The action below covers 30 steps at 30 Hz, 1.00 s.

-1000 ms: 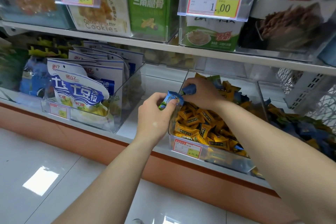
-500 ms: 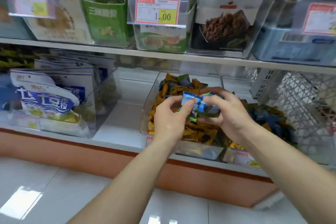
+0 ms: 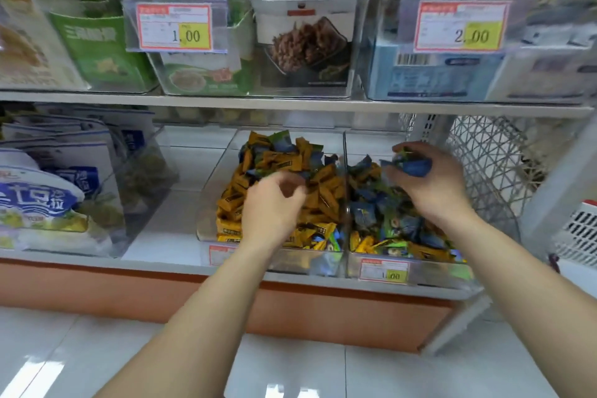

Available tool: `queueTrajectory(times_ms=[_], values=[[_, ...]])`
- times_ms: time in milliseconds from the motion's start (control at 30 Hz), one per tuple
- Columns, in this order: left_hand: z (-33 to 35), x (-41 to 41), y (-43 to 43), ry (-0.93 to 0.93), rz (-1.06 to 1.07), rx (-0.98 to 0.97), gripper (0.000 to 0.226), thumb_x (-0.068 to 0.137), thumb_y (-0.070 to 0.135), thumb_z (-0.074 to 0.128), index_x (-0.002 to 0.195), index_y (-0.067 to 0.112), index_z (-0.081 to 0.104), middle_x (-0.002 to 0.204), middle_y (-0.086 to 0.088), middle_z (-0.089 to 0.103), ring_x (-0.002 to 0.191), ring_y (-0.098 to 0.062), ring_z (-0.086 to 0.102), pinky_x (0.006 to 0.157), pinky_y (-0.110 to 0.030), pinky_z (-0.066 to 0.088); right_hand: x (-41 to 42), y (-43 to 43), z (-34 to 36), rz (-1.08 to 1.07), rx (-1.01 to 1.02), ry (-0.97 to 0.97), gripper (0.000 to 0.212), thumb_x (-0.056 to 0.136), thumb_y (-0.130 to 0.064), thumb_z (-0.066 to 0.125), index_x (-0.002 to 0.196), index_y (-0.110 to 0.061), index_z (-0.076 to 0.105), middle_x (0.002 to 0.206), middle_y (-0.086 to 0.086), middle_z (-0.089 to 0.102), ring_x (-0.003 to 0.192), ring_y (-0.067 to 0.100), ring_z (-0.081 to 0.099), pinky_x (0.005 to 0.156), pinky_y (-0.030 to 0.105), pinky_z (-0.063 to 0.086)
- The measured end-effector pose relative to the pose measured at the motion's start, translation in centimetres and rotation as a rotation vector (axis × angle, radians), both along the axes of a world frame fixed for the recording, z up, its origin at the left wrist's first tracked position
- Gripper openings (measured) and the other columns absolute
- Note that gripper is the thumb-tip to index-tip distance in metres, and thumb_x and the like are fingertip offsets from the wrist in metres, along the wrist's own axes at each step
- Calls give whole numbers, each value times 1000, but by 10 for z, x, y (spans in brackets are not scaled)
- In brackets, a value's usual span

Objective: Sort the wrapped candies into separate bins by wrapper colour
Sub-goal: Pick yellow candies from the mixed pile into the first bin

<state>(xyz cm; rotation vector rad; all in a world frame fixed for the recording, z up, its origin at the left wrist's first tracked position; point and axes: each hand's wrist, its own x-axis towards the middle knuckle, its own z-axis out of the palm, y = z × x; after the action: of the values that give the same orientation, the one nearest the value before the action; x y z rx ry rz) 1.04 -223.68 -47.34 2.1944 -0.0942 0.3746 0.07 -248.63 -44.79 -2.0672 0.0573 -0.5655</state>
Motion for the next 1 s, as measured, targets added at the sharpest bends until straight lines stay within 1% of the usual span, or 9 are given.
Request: queueTrajectory(times_ms=[133,200,300,433,600,700,767,867,1000], values=[[-2,26,14,-70,65,203,25,91,33,65,115,27,66,112,4,68,102,-20,64,77,-30,51,14,-23,-7,-36,-527,395,71,77,-66,70,139,-37,51,142,-1,54,126,26,52,90,31,44],[-1,37,12,-78,20,371,34,92,35,64,124,23,63,124,-2,63,109,-26,61,83,-38,55,19,-19,-2,-115,-696,404,84,75,-76,62,146,-37,41,148,2,47,131,32,45,101,43,43],[-1,45,7,-87,9,518,32,90,37,66,119,23,66,121,-5,65,106,-29,62,81,-40,55,24,1,10,-68,-594,246,63,81,-65,62,134,-34,54,140,2,52,128,30,46,101,46,45],[3,42,13,-123,26,557,20,94,37,62,109,27,72,104,-3,71,93,-27,65,70,-34,51,24,33,8,148,-445,109,33,86,-47,64,117,-36,65,121,-6,61,115,19,55,93,36,47],[9,21,21,-94,-108,118,13,90,31,69,102,29,73,90,17,69,85,1,64,70,-17,46,25,72,0,411,-453,60,48,93,-43,61,139,-33,53,138,-7,57,127,15,50,101,29,41],[12,18,26,-53,-138,-45,11,89,31,71,98,38,70,89,24,71,90,6,65,72,-8,46,27,80,-4,416,-332,69,42,92,-39,66,132,-28,59,131,-6,63,121,15,56,98,27,43],[13,28,37,-94,1,16,16,92,31,68,108,33,69,103,16,70,100,-6,65,77,-17,49,29,73,-4,330,-244,14,36,92,-37,65,126,-25,62,123,-6,64,112,16,58,94,32,47],[10,46,52,37,96,355,43,93,30,66,134,24,58,131,-6,60,117,-27,58,89,-35,49,34,51,-4,147,-228,-21,33,96,-31,56,127,-24,62,113,-5,57,106,18,56,85,30,42],[4,49,59,89,79,417,28,94,32,64,121,26,68,122,-4,66,105,-26,64,83,-37,54,39,19,-16,60,-473,172,32,99,-26,45,124,-19,64,109,8,55,102,30,57,75,31,37]])
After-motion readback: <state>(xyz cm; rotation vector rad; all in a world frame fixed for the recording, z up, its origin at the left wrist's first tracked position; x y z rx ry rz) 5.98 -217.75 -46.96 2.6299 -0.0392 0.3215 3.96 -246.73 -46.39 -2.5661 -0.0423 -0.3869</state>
